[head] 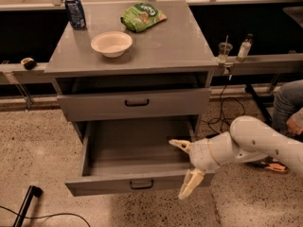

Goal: Close middle drawer

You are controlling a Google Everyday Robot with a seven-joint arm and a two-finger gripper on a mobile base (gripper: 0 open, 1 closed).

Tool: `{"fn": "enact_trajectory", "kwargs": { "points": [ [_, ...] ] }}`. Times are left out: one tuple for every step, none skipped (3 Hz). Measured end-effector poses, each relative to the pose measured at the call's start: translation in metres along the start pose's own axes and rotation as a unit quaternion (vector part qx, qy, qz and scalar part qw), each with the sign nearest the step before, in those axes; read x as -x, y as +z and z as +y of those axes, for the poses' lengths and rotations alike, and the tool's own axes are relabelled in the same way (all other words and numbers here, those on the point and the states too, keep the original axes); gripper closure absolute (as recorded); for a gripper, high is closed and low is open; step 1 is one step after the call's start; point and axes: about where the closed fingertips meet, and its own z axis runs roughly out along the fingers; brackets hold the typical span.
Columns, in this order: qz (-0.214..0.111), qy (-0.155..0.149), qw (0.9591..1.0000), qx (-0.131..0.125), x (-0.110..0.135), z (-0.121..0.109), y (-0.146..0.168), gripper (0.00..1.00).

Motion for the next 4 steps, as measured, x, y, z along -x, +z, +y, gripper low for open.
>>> {"fn": "enact_trajectory", "kwargs": {
  "points": [
    [-0.003,0.078,0.9969,-0.013,-0.053,0.036,0.043,0.18],
    [-0.004,0.096,0.995,-0.026,-0.094,0.056,0.079,0.41],
    [-0.005,0.086,0.9959,-0.027,-0.112,0.061,0.104,0.63],
    [-0.006,0.086,0.9959,-0.027,-0.114,0.062,0.108,0.86]
  ]
}}
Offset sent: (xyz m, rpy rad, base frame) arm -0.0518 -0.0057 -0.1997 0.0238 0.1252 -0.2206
